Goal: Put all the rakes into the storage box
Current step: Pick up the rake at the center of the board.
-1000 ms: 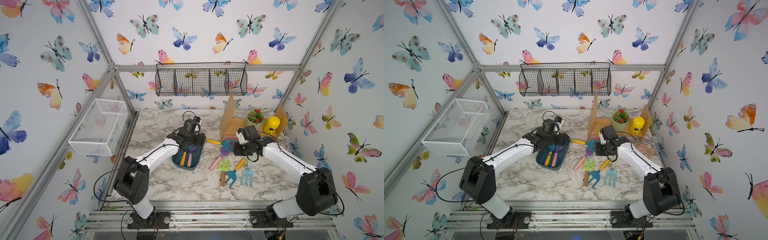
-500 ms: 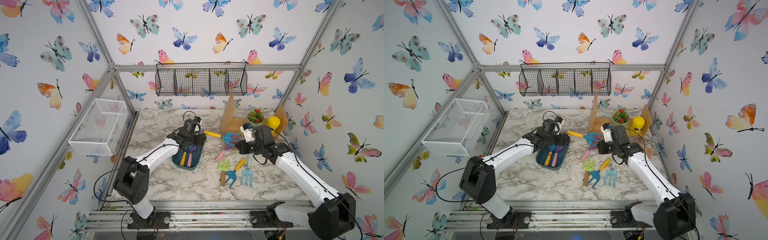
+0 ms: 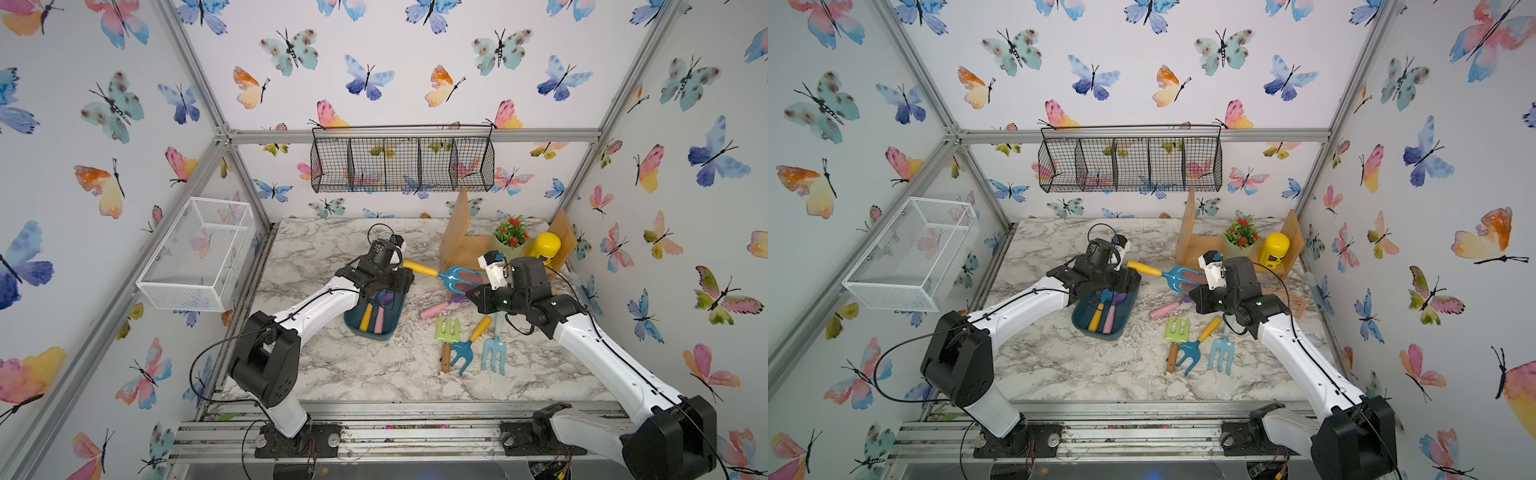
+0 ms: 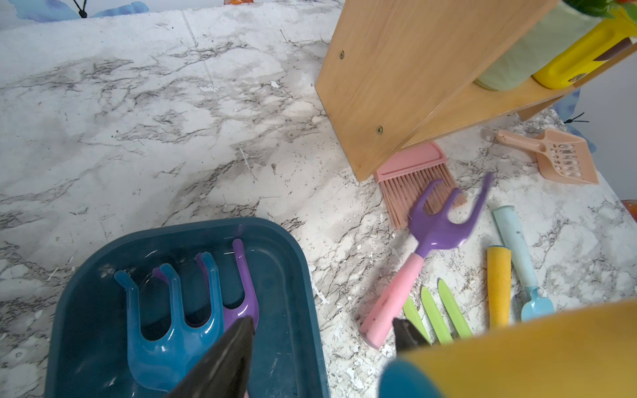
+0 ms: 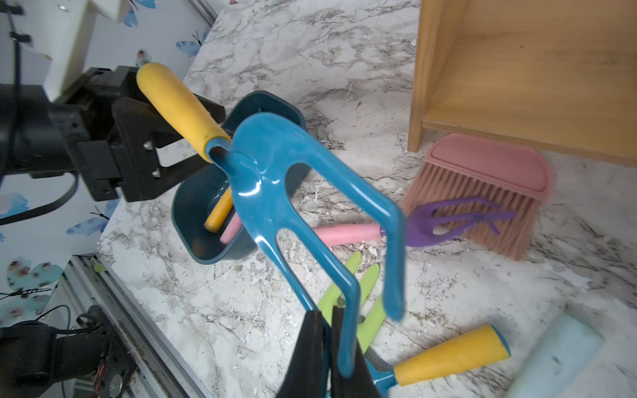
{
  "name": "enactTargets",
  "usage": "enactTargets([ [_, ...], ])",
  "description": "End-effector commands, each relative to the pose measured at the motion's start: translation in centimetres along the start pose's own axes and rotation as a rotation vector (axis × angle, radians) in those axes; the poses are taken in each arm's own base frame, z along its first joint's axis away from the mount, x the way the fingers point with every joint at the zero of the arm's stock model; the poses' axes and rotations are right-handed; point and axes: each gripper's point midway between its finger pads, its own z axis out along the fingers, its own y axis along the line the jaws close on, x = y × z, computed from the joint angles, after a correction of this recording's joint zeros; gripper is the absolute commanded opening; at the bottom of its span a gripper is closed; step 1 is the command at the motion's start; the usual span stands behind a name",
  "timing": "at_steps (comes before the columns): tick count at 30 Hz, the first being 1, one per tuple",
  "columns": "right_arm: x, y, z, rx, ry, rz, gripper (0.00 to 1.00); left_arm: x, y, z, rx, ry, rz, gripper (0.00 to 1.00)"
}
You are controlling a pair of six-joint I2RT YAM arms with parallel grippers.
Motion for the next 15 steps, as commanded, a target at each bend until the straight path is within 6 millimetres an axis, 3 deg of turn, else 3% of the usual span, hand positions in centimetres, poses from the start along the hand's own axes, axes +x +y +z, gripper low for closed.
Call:
enactTargets([
  [1, 1.0, -2.0, 0.5, 0.108, 0.058, -0.013, 0.05, -1.5, -0.9, -1.1, 0.033, -0.04, 0.043, 0.72],
  [5, 3.1, -3.3, 1.3, 0.154, 0.165, -0.018, 0.04, -3.6, -1.4, -3.4, 0.04, -0.108, 0.132, 0.74],
  [11, 4.0, -3.3, 1.7, 0.145, 0.234, -0.03, 0.04, -5.5, -1.1, -6.1, 0.005, -0.165, 0.263, 0.74],
  [15, 4.1, -1.3, 1.9, 0.032, 0.258, -0.025, 0.04, -6.0, -1.2, -7.5, 0.099, -0.186, 0.298, 0.74],
])
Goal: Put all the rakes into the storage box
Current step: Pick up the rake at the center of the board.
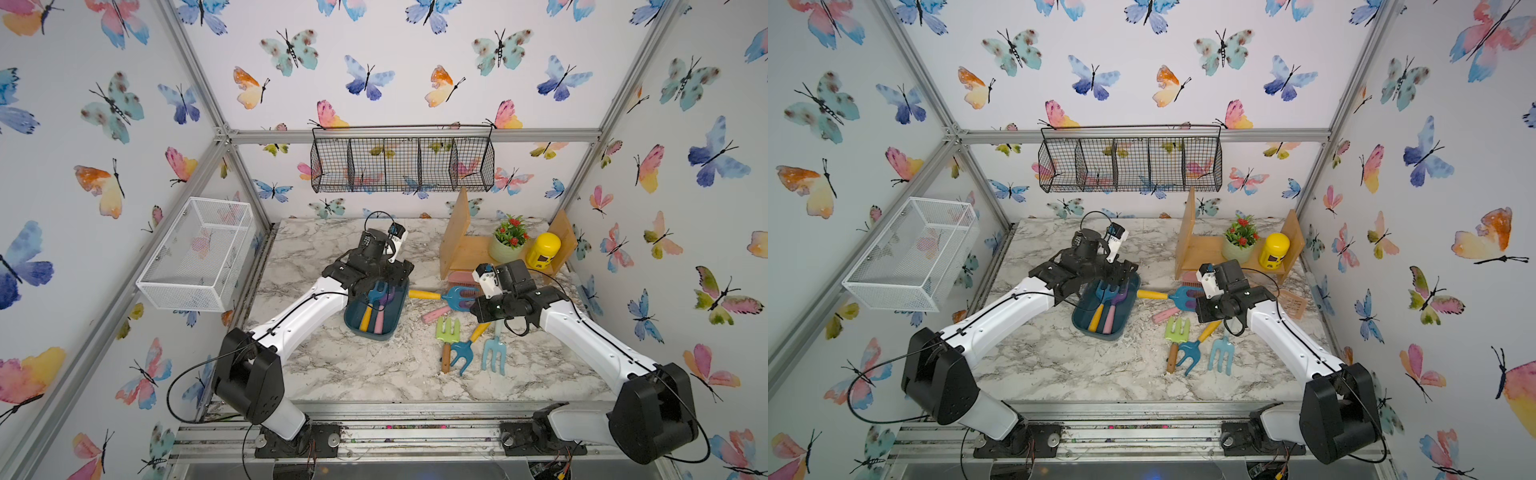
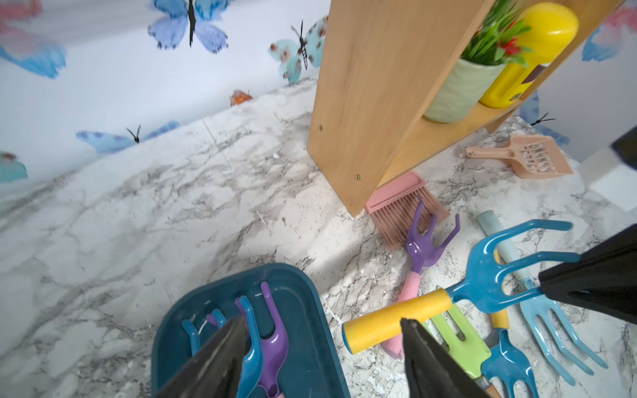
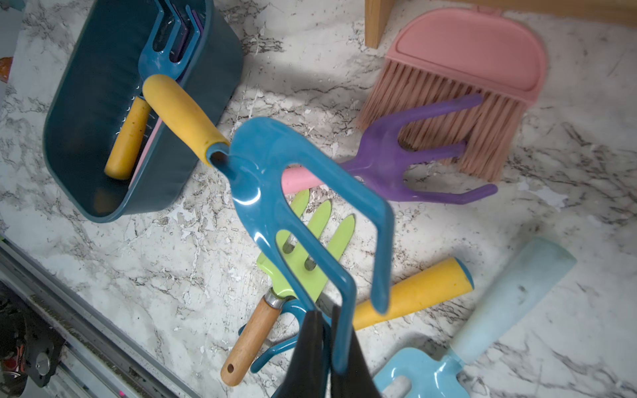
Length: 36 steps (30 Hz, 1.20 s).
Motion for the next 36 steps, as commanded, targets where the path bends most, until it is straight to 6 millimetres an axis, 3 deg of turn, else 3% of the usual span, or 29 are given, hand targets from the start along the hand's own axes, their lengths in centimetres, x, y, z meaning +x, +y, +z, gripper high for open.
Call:
enactTargets([
  [1, -0.7, 2.5, -0.9, -0.124, 0.005, -0.037, 0.04, -1.1, -0.6, -1.9, 0.13, -0.035, 0.062, 0.74],
  [6, -1.2, 6.3, -2.0, -0.342, 0.011, -0.075, 0.04, -0.3, -3.3, -2.9, 0.351, -0.04, 0.056, 0.74],
  [10, -1.8, 8.0, -2.4, -0.446, 0.01, -0.098, 0.04, 0.8, -5.2, -3.4, 0.471, -0.035, 0.035, 0.73],
  [26, -4.6, 8.4, -1.8, -0.456, -0.001, -0.169, 0.03, 3.8, -7.1, -4.2, 0.587, -0.004, -0.018, 0.68],
  [31, -4.9, 8.8, -1.7, -0.482, 0.0, -0.173, 0.03, 4.8, -7.4, -4.5, 0.599, 0.01, -0.034, 0.57],
  [36, -5.9, 9.4, -2.1, -0.514, -0.012, -0.189, 0.03, 5.7, -7.8, -4.4, 0.604, 0.021, -0.046, 0.57],
])
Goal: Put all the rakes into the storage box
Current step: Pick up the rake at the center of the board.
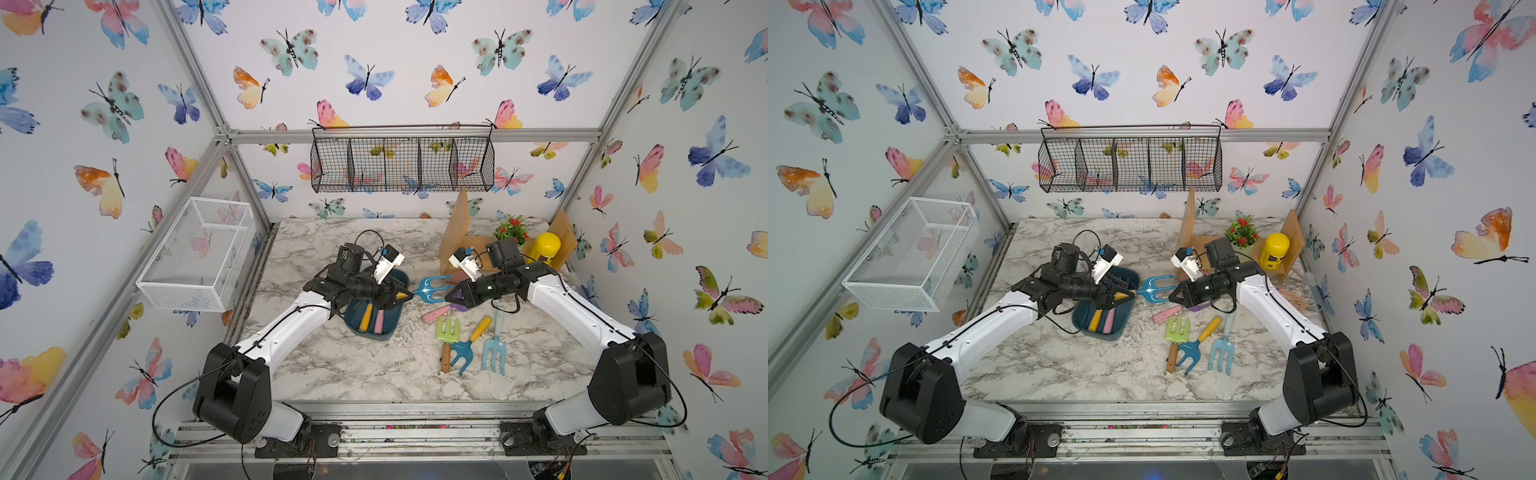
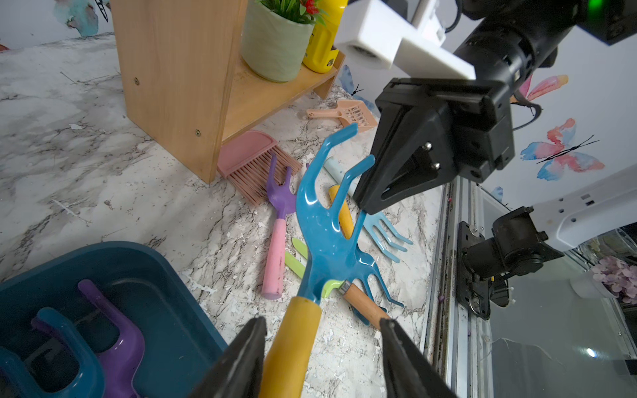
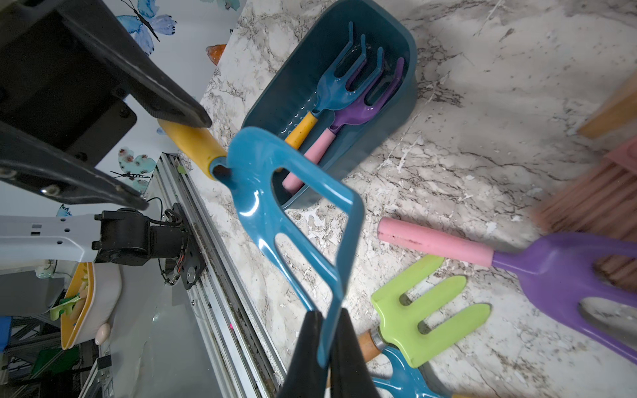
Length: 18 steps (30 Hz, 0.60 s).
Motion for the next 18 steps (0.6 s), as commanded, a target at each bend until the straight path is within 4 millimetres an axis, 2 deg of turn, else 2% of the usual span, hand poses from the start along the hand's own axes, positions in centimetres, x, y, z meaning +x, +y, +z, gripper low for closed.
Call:
enactTargets([
  [1, -1.7, 2.0, -0.5, -0.078, -0.029, -0.052, 0.03, -0.1, -1.5, -0.1, 0.051, -0.01, 0.005, 0.57],
  [9, -3.6, 2.5, -0.4, -0.094, -0.043, -0.076, 0.03, 0.6, -1.8, 1.5, 0.071, 0.029, -0.006, 0.57],
  [18, -5.4, 3.0, -0.4, -0.098, -0.062, -0.11, 0.02, 1.5, -1.8, 2.3, 0.072, 0.054, -0.011, 0.57],
])
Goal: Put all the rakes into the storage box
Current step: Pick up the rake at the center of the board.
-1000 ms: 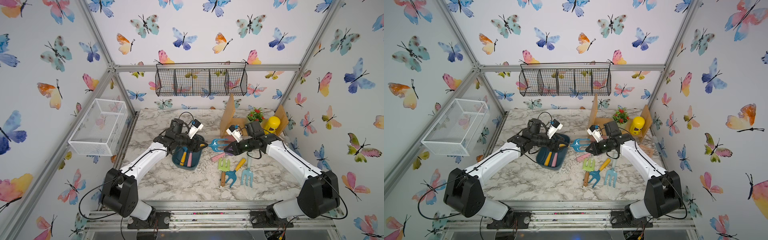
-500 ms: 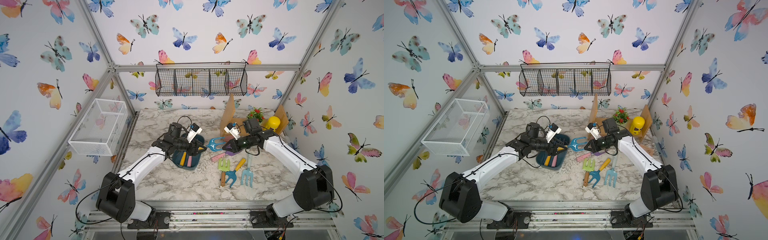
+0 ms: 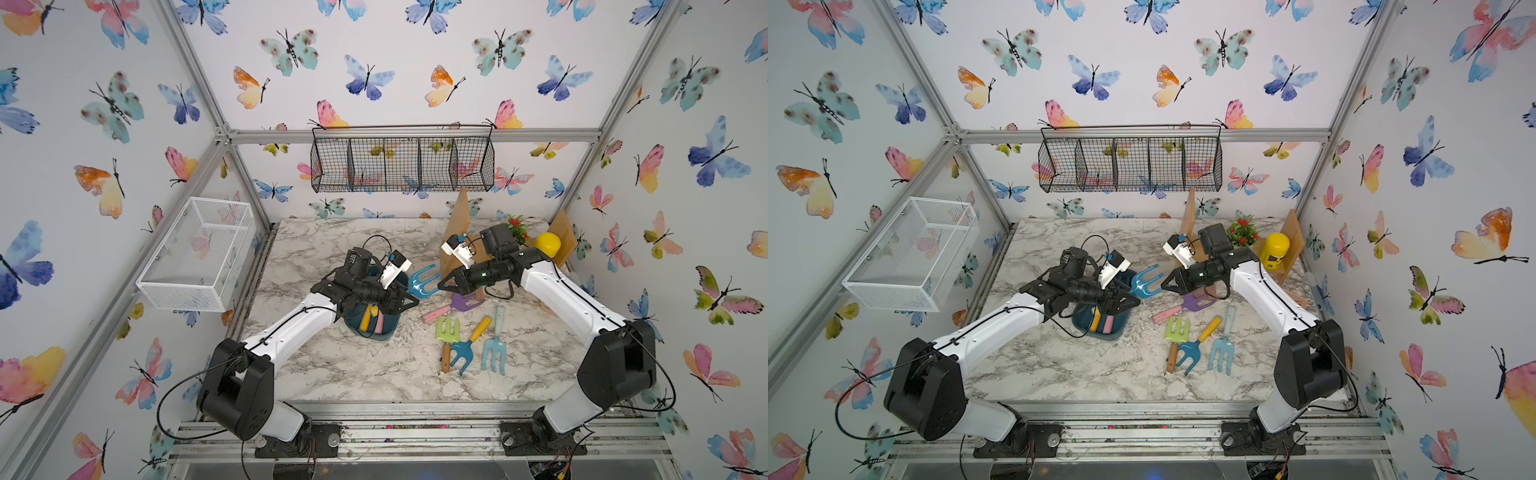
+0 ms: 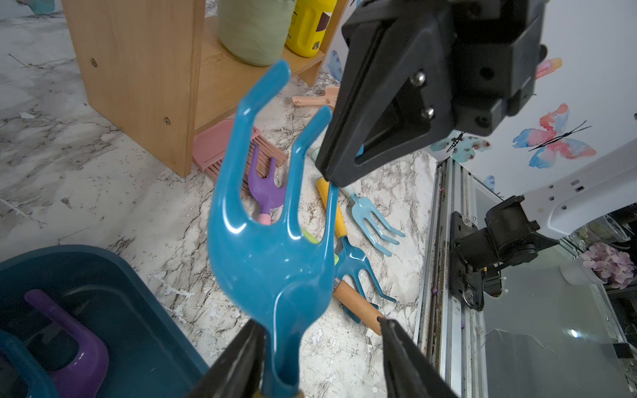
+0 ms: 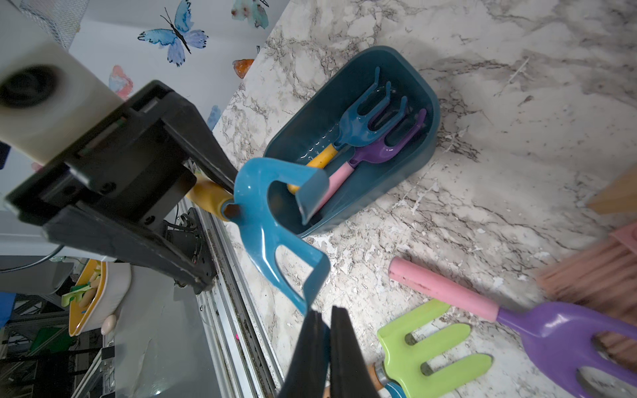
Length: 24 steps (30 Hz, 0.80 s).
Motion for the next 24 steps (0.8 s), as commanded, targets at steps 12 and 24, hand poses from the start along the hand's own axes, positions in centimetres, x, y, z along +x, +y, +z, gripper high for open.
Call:
enactTargets([
  [12, -2.7, 0.0, 0.1, -0.002, -0.033, -0.025, 0.05, 0.6, -0.3, 1.3, 0.032, 0.05, -0.023, 0.0],
  [24, -3.6, -2.7, -1.4, 0.178, -0.313, 0.119, 0.52, 1.0, 9.5, -1.1, -0.418, 0.034, -0.126, 0.0],
])
